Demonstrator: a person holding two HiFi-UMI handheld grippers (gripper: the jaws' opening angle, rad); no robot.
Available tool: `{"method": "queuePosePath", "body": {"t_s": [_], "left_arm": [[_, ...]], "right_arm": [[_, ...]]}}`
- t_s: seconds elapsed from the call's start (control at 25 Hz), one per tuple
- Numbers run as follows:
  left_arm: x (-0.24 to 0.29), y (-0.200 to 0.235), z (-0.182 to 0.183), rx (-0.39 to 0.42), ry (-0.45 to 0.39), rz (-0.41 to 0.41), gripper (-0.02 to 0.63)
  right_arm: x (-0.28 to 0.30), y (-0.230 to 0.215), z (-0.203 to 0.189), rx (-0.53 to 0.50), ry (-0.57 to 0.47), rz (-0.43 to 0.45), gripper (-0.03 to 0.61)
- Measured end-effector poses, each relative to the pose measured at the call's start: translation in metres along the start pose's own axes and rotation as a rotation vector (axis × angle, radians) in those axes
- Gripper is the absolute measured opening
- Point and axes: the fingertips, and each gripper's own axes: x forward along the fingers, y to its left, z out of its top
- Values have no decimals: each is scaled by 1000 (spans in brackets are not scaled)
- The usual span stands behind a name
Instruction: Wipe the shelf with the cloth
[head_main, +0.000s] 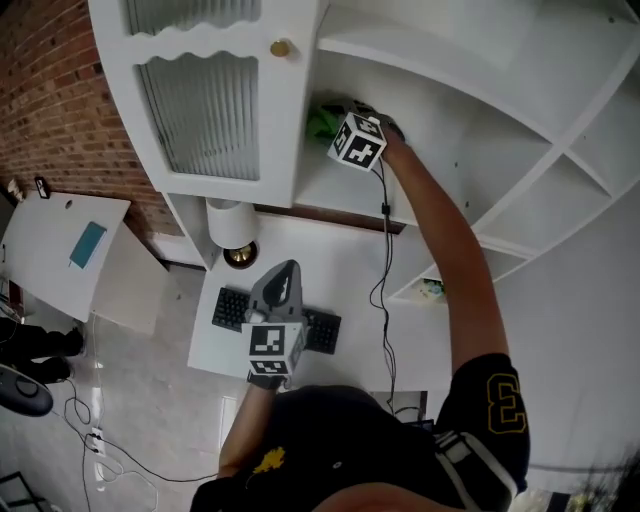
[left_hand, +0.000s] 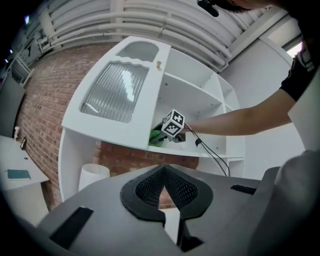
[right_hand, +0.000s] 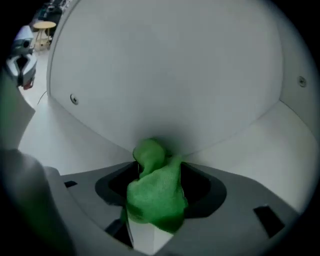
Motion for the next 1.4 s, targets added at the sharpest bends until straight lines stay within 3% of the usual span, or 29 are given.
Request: {"method": "queuePosePath", "body": {"t_s": [0.28,0.48,0.72,0.92,1.4], "left_arm": [[4,25,-16,-27,28,45,18],[3,16,-16,1,31,14,18],[-1,25,-24,-5,50,30,18],[-2,19,-25,4,49,12,18],[-7,17,-27,1,43,-5,18]], "right_arm": [[11,9,10,-100,32,54,252],[28,12,8,-96,73,59,213],[43,12,-5,-126,119,-7,112],[43,6,-7,-22,109,-14,86],[27,-1,-38,57,180,-74,84]]}}
